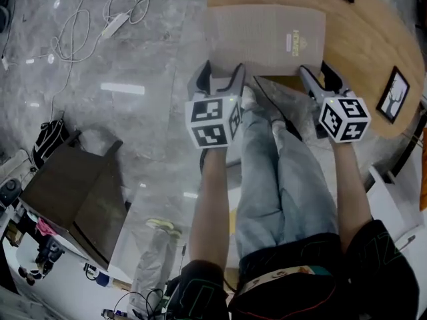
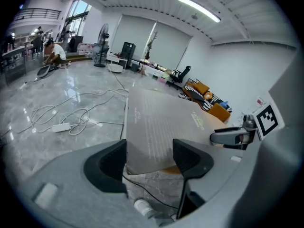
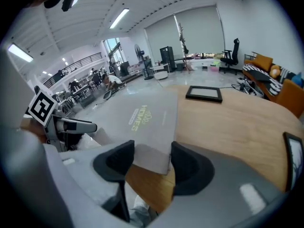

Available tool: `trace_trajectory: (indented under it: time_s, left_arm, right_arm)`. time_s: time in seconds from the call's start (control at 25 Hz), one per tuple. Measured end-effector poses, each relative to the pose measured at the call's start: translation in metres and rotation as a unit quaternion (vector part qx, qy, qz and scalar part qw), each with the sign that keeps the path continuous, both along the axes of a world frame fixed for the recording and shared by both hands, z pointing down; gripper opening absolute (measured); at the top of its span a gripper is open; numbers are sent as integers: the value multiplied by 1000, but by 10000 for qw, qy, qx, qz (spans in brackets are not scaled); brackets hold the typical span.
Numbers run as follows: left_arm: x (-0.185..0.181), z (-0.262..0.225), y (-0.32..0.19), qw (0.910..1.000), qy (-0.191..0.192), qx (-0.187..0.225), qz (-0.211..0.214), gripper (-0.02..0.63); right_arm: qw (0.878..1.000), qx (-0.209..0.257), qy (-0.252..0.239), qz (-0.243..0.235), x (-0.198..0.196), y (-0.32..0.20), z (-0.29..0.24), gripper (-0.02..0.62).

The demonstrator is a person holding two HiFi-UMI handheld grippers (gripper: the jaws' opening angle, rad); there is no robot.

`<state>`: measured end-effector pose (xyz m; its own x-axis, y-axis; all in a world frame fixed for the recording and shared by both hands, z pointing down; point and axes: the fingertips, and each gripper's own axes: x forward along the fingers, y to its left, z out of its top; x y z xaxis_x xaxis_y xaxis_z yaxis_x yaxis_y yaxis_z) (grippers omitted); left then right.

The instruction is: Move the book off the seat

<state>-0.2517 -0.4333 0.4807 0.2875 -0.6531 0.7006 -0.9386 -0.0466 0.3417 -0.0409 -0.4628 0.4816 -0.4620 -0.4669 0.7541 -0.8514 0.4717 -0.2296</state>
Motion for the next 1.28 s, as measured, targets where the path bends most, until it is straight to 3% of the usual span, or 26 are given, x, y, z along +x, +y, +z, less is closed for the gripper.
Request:
trace_trajectory:
  time_s: [0.4, 0.68, 0.88, 1.0, 1.12, 1.28]
  left_arm:
    - [49, 20, -70, 9934, 46, -175, 1131, 293]
    - [73, 32, -107, 9890, -31, -336, 1441, 295]
    - [73, 33, -113, 9896, -106, -278, 1404, 296]
    - [74, 31, -111, 9921, -33, -314, 1215, 301]
    - [69, 20, -108, 9952, -127, -270, 936, 301]
    - [68, -17, -112, 9981, -174, 76, 592, 298]
  right_arm:
    - [9933, -276, 199, 1104, 50, -24, 15, 247]
    - [9896, -444, 72, 1368, 71, -48, 27, 247]
    - [9899, -571, -103, 1291, 72, -56, 36, 250]
    - [9916, -514, 33, 1185, 76, -58, 35, 253]
    - [9924, -296, 312, 1149, 88, -62, 23, 252]
    - [9956, 21, 188, 917, 94, -66, -10, 229]
